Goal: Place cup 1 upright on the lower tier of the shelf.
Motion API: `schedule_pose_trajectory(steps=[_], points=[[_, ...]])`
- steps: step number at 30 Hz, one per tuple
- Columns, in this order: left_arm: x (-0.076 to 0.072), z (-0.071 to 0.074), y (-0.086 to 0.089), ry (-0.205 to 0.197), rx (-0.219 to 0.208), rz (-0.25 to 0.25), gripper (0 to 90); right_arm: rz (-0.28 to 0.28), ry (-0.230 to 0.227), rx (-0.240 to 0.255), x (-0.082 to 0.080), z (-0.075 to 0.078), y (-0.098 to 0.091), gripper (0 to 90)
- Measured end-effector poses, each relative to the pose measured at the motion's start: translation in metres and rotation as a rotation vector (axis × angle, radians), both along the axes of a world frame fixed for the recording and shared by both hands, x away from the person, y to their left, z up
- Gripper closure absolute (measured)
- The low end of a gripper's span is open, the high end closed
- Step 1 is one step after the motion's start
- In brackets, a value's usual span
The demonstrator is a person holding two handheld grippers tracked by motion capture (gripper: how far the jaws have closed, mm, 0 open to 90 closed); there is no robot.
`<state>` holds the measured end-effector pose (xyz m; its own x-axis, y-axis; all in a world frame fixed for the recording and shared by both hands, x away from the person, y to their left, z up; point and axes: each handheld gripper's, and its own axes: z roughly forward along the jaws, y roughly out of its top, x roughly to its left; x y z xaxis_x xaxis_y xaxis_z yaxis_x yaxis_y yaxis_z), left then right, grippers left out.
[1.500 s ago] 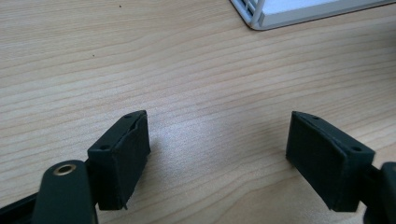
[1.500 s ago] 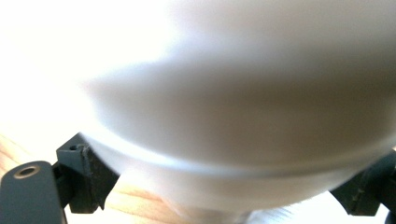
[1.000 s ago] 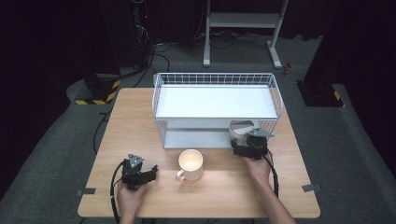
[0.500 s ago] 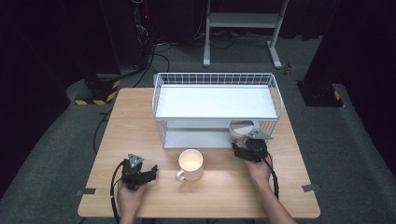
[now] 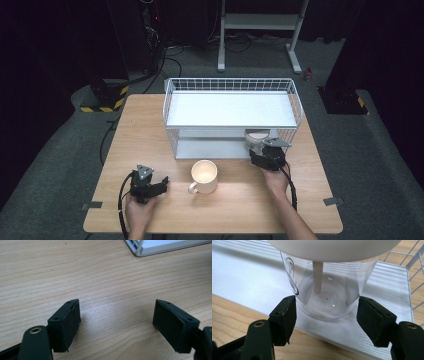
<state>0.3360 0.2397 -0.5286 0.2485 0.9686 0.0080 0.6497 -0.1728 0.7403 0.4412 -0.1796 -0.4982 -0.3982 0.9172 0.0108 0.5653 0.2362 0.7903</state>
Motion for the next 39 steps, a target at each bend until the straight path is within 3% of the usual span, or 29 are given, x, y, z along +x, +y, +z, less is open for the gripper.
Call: schedule_pose_trajectory(steps=[10, 18, 24, 30, 39], points=[[0.000, 0.000, 0.000, 0.000, 0.000, 0.000, 22.3, -0.021, -0.003, 0.006, 0.007, -0.003, 0.002, 38.2], [0.000, 0.000, 0.000, -0.002, -0.002, 0.002, 22.3, -0.022, 0.007, -0.027, 0.012, 0.000, 0.004, 46.1], [0.000, 0.000, 0.000, -0.002, -0.003, 0.003, 22.2, -0.034, 0.035, -0.019, 0.016, 0.000, 0.007, 50.4], [0.000, 0.000, -0.001, -0.001, -0.002, -0.002, 22.1, -0.032, 0.017, -0.023, 0.019, -0.001, 0.007, 54.4], [0.000, 0.000, -0.001, 0.002, 0.005, -0.022, 22.3, -0.069, 0.036, -0.008, 0.024, -0.005, 0.009, 59.1]])
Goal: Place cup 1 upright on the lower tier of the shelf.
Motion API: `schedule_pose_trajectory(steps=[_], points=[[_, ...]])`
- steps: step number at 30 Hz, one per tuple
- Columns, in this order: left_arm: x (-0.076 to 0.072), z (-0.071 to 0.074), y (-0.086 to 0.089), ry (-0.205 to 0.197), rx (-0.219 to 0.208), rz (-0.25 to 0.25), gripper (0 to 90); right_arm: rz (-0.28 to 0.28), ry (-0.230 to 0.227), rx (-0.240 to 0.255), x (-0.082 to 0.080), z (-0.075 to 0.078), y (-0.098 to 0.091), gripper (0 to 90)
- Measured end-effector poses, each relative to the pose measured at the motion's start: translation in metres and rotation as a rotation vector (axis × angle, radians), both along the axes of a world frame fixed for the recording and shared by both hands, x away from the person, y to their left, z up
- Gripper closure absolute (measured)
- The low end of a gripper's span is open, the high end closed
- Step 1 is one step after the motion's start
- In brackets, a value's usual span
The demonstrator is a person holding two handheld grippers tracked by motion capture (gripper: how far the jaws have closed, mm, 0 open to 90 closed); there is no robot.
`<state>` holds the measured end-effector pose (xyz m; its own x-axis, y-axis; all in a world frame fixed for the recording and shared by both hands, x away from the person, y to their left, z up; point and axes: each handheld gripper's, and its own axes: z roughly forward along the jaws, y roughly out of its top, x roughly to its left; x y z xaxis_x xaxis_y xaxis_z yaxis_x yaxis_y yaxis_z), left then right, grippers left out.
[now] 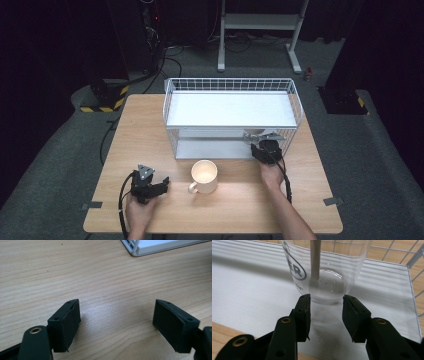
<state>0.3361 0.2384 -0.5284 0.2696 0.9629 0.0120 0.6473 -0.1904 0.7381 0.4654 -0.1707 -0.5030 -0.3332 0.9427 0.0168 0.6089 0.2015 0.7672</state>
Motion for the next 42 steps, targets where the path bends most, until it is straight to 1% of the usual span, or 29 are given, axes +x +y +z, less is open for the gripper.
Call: schedule_pose_trajectory(steps=[1, 2, 3, 4, 6, 7, 8, 12, 13, 16, 17, 18, 19, 20, 24, 25, 26, 27, 28, 31, 32, 33, 35, 38, 39, 41, 42], points=[[0.000, 0.000, 0.000, 0.000, 0.000, 0.000, 22.3, -0.002, 0.000, -0.004, 0.001, 0.000, 0.000, 59.3], [0.000, 0.000, 0.000, 0.000, 0.000, 0.000, 22.3, 0.008, -0.012, -0.012, 0.003, 0.000, 0.000, 59.5], [0.000, 0.000, 0.000, 0.000, 0.000, 0.000, 22.3, -0.007, -0.004, -0.006, 0.003, 0.002, 0.001, 59.6], [0.000, 0.000, 0.000, -0.003, -0.004, 0.003, 22.3, 0.002, -0.016, -0.015, 0.006, 0.002, 0.002, 59.7], [0.000, 0.000, 0.000, -0.004, -0.005, 0.002, 22.3, -0.001, -0.014, -0.021, 0.007, 0.002, 0.003, 59.8], [0.000, 0.000, 0.000, -0.004, -0.005, 0.002, 22.3, -0.013, -0.001, -0.015, 0.007, 0.003, 0.004, 59.8], [0.000, 0.000, -0.001, -0.003, -0.005, 0.003, 22.3, -0.011, 0.001, -0.017, 0.008, 0.003, 0.004, 59.9], [0.000, 0.000, 0.000, -0.004, -0.003, 0.002, 22.3, -0.014, 0.002, -0.018, 0.008, 0.002, 0.004, 59.7], [0.000, 0.000, 0.000, -0.004, -0.005, 0.002, 22.3, -0.007, -0.008, -0.022, 0.008, 0.002, 0.003, 59.1], [0.000, 0.000, 0.000, -0.004, -0.004, 0.002, 22.3, 0.006, -0.014, 0.002, 0.005, 0.003, 0.002, 55.4], [0.000, 0.000, 0.000, -0.004, -0.004, 0.002, 22.3, 0.006, -0.013, 0.003, 0.002, 0.003, 0.002, 54.2], [0.000, 0.000, 0.000, -0.004, -0.004, 0.002, 22.3, 0.020, -0.024, -0.010, 0.001, 0.004, 0.001, 53.3], [0.000, 0.000, 0.000, -0.004, -0.004, 0.002, 22.3, 0.026, -0.026, -0.003, 0.000, 0.004, 0.001, 52.6], [0.000, 0.000, 0.000, -0.004, -0.004, 0.002, 22.4, 0.027, -0.022, 0.017, -0.002, 0.005, 0.000, 51.7], [0.000, 0.000, 0.000, -0.004, -0.004, 0.002, 22.3, 0.041, -0.026, 0.035, -0.006, 0.008, -0.002, 49.1], [0.000, 0.000, 0.000, -0.004, -0.004, 0.002, 22.3, 0.054, -0.034, 0.032, -0.007, 0.009, -0.004, 48.5], [0.000, 0.000, 0.000, -0.004, -0.004, 0.002, 22.3, 0.051, -0.031, 0.046, -0.008, 0.010, -0.004, 48.1], [0.000, 0.000, 0.000, -0.004, -0.004, 0.002, 22.3, 0.059, -0.033, 0.042, -0.009, 0.010, -0.005, 47.2], [0.000, 0.000, 0.000, -0.004, -0.004, 0.002, 22.3, 0.060, -0.028, 0.050, -0.010, 0.011, -0.006, 46.3], [0.000, 0.000, 0.000, -0.003, -0.004, 0.005, 22.4, 0.074, -0.033, 0.057, -0.012, 0.013, -0.007, 45.6], [0.000, 0.000, -0.001, -0.004, -0.004, 0.006, 22.5, 0.085, -0.045, 0.045, -0.012, 0.013, -0.008, 45.5], [0.000, 0.000, -0.001, -0.004, -0.005, 0.006, 22.4, 0.080, -0.038, 0.052, -0.013, 0.013, -0.008, 45.4], [0.000, 0.000, -0.001, -0.004, -0.004, 0.006, 22.4, 0.079, -0.046, 0.053, -0.013, 0.013, -0.010, 45.0], [0.000, 0.000, -0.001, -0.004, -0.005, 0.006, 22.4, 0.076, -0.042, 0.062, -0.014, 0.015, -0.011, 44.5], [0.000, 0.000, -0.001, -0.003, -0.005, 0.005, 22.4, 0.084, -0.049, 0.054, -0.013, 0.015, -0.012, 44.3], [0.000, 0.000, -0.001, -0.004, -0.004, 0.006, 22.5, 0.076, -0.046, 0.062, -0.015, 0.017, -0.012, 43.8], [0.000, 0.000, -0.001, -0.004, -0.004, 0.006, 22.4, 0.083, -0.053, 0.061, -0.016, 0.018, -0.012, 43.6]])
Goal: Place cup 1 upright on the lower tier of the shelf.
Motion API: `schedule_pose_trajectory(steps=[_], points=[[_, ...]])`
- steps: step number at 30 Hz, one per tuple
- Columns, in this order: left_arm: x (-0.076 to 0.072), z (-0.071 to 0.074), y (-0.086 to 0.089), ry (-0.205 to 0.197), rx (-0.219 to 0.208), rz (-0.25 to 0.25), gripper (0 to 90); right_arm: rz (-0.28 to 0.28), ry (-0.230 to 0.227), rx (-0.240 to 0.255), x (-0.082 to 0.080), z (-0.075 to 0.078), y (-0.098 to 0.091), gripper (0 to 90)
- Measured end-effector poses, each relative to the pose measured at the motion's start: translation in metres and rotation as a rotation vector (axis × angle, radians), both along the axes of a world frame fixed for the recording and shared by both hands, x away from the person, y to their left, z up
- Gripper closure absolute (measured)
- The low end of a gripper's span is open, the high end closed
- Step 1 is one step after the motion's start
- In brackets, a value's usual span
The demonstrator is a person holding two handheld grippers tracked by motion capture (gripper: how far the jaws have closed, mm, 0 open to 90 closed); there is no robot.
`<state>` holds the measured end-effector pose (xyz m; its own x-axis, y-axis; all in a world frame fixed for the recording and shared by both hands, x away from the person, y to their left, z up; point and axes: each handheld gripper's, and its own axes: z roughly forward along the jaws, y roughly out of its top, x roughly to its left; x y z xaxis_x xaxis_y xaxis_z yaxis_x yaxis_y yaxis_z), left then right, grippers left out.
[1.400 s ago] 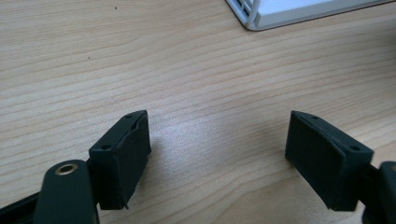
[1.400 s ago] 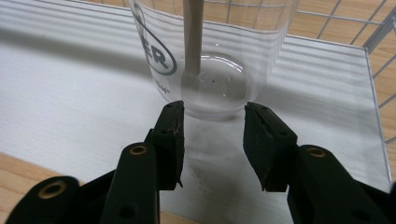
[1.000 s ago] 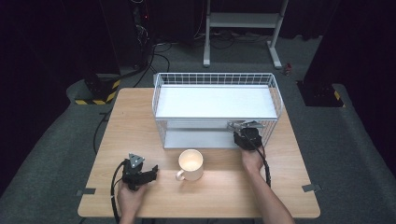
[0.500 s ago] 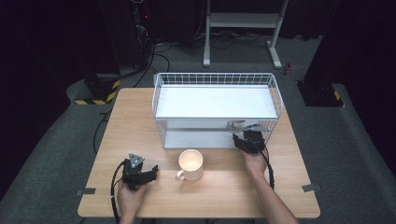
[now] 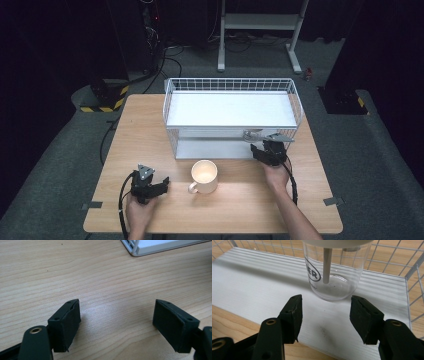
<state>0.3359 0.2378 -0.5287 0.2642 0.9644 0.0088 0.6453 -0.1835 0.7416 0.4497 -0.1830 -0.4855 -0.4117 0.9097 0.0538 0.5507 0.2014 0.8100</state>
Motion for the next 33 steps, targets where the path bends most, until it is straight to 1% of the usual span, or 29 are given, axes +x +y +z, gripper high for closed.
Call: schedule_pose_trajectory(steps=[2, 8, 9, 10, 13, 16, 20, 21, 22, 23, 33], points=[[0.000, 0.000, 0.000, 0.001, 0.000, -0.001, 22.4, -0.004, 0.004, 0.003, -0.002, 0.001, 0.000, 43.1], [0.000, 0.000, 0.000, 0.001, 0.000, -0.001, 22.4, 0.008, -0.009, 0.007, -0.005, 0.005, -0.002, 41.9], [0.000, 0.000, 0.000, 0.000, 0.000, 0.000, 22.5, 0.002, -0.005, 0.013, -0.006, 0.006, -0.002, 41.8], [0.000, 0.000, 0.000, 0.001, 0.000, -0.001, 22.4, 0.005, -0.013, 0.010, -0.007, 0.006, -0.003, 41.6], [0.000, 0.000, 0.000, 0.001, 0.000, -0.001, 22.5, 0.004, -0.020, 0.021, -0.009, 0.006, -0.006, 41.4], [0.000, 0.000, 0.000, 0.000, 0.000, 0.000, 22.4, 0.001, -0.017, 0.035, -0.011, 0.007, -0.007, 41.1], [0.000, 0.000, 0.000, 0.000, 0.000, 0.000, 22.4, 0.007, -0.021, 0.024, -0.016, 0.008, -0.008, 40.9], [0.000, 0.000, 0.000, 0.001, 0.000, -0.001, 22.4, 0.011, -0.028, 0.023, -0.017, 0.008, -0.008, 40.8], [0.000, 0.000, 0.000, 0.001, 0.000, 0.000, 22.5, 0.011, -0.024, 0.029, -0.018, 0.009, -0.008, 40.8], [0.000, 0.000, 0.000, 0.001, 0.000, -0.001, 22.5, 0.020, -0.036, 0.022, -0.018, 0.009, -0.009, 40.7], [0.000, 0.000, 0.000, 0.001, -0.001, 0.001, 22.5, 0.022, -0.052, 0.033, -0.028, 0.013, -0.015, 40.4]])
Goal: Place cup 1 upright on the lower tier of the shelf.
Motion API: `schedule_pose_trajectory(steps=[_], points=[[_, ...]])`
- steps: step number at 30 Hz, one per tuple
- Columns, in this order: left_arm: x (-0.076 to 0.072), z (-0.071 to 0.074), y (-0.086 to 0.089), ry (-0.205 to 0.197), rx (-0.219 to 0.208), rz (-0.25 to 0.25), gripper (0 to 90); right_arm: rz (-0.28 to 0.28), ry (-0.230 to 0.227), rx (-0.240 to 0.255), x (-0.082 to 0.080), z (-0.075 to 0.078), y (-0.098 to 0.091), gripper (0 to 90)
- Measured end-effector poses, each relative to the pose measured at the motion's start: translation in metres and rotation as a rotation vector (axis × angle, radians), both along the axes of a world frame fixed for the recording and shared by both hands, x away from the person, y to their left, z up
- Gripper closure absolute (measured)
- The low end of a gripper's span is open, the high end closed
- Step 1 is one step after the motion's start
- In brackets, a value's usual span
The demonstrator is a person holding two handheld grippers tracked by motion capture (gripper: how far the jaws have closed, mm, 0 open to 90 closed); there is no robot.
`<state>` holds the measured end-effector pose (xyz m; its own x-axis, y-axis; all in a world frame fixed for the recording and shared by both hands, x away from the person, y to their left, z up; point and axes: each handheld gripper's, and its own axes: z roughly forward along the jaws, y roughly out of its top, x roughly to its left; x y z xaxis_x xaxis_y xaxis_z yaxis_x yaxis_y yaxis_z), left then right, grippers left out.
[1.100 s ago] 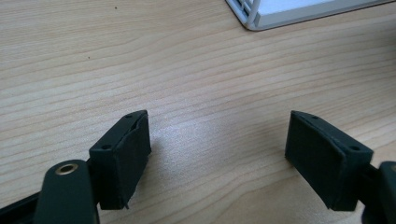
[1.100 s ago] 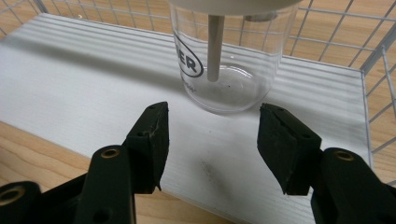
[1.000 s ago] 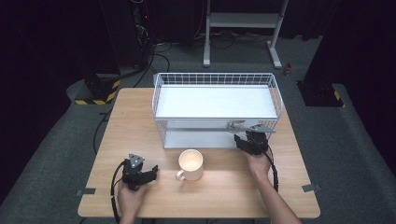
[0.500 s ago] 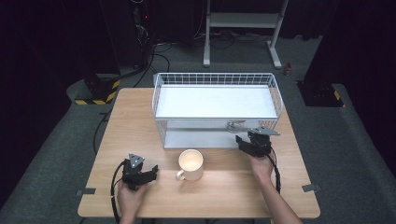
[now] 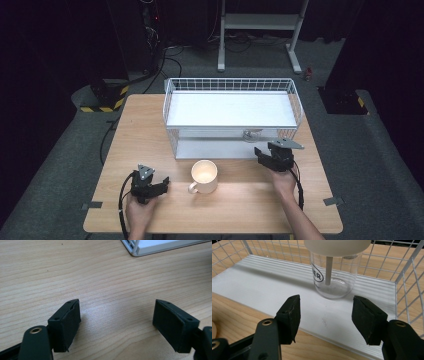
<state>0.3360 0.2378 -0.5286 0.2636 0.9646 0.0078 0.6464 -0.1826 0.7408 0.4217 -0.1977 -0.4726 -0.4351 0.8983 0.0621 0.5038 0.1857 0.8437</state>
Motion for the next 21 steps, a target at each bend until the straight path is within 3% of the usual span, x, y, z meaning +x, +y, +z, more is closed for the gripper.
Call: schedule_pose_trajectory(steps=[21], points=[[0.000, 0.000, 0.000, 0.000, 0.000, 0.000, 22.5, 0.007, -0.018, 0.026, -0.016, 0.004, -0.016, 39.9]])
